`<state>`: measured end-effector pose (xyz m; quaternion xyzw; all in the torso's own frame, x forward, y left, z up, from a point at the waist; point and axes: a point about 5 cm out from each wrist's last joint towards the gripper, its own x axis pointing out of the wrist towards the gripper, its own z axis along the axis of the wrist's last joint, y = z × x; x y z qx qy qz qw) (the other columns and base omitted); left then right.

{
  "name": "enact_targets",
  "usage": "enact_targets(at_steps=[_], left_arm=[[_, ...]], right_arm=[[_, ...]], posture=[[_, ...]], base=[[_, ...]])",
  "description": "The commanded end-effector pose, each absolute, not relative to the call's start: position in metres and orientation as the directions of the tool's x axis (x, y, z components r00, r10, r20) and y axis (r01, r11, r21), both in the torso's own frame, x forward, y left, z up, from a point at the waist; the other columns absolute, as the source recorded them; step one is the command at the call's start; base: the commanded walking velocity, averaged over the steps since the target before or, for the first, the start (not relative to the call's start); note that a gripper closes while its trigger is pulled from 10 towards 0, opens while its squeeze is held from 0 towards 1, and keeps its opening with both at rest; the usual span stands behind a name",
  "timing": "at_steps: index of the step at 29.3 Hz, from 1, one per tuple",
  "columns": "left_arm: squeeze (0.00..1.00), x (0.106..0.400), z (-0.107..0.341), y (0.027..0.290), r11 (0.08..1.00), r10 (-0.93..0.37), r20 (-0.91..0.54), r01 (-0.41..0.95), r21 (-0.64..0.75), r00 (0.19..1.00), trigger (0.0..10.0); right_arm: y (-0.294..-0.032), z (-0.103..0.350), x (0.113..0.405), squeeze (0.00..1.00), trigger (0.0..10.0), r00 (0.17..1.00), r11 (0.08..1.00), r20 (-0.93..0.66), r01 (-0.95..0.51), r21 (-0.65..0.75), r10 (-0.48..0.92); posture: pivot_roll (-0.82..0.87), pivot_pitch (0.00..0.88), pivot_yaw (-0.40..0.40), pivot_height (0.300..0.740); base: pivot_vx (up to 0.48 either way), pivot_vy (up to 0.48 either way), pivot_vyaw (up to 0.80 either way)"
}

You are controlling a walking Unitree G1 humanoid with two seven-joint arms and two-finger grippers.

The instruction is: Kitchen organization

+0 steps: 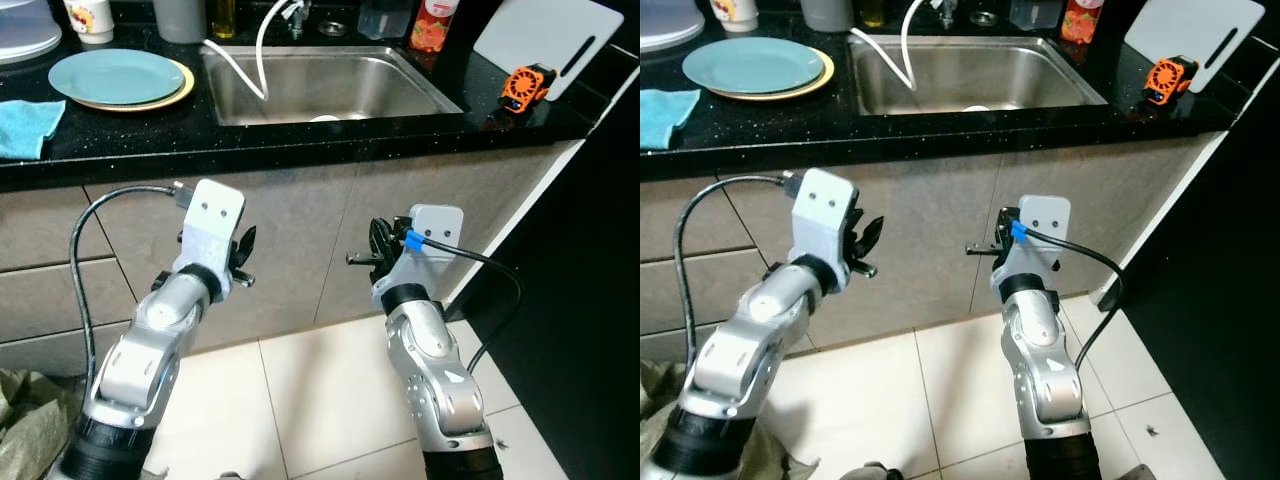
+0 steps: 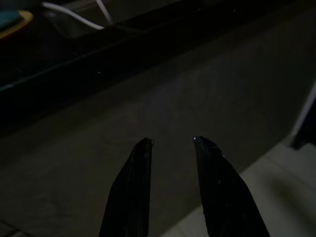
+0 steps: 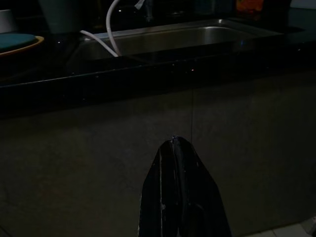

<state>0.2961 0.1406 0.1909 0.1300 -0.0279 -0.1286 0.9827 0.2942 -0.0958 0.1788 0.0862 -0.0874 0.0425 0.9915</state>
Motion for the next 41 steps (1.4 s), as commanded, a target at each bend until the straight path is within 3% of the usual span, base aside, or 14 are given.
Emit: enact_targets(at_steps=[1, 16, 30, 41], left_arm=[[0.00, 0.296, 0.183, 0.145, 0.928, -0.241, 0.005, 0.228, 0.295, 0.971, 10.0], [0.00, 0.293, 0.168, 0.153, 0.900, -0.296, -0.004, 0.280, 0.334, 0.955, 10.0], [0.00, 0.297, 0.163, 0.150, 0.890, -0.245, 0.042, 0.208, 0.406, 0.968, 10.0], [0.00, 0.297, 0.156, 0.147, 0.885, -0.252, 0.026, 0.219, 0.410, 0.967, 10.0]], right_arm=[[-0.087, 0.150, 0.280, 0.00, 10.0, 0.995, 0.970, 0.075, -0.076, 0.233, 0.060], [-0.093, 0.141, 0.277, 0.00, 10.0, 0.991, 0.987, 0.043, -0.128, 0.102, 0.124], [-0.106, 0.142, 0.286, 0.00, 10.0, 0.997, 0.993, 0.051, -0.066, 0.102, 0.061], [-0.095, 0.138, 0.284, 0.00, 10.0, 0.995, 0.988, 0.034, -0.097, 0.118, 0.093]], posture=[[0.23, 0.075, -0.009, 0.740], [0.21, 0.049, -0.025, 0.740], [0.21, 0.017, -0.041, 0.740], [0.22, 0.018, -0.056, 0.740]], base=[[0.000, 0.000, 0.00], [0.000, 0.000, 0.00], [0.000, 0.000, 0.00], [0.000, 0.000, 0.00]])
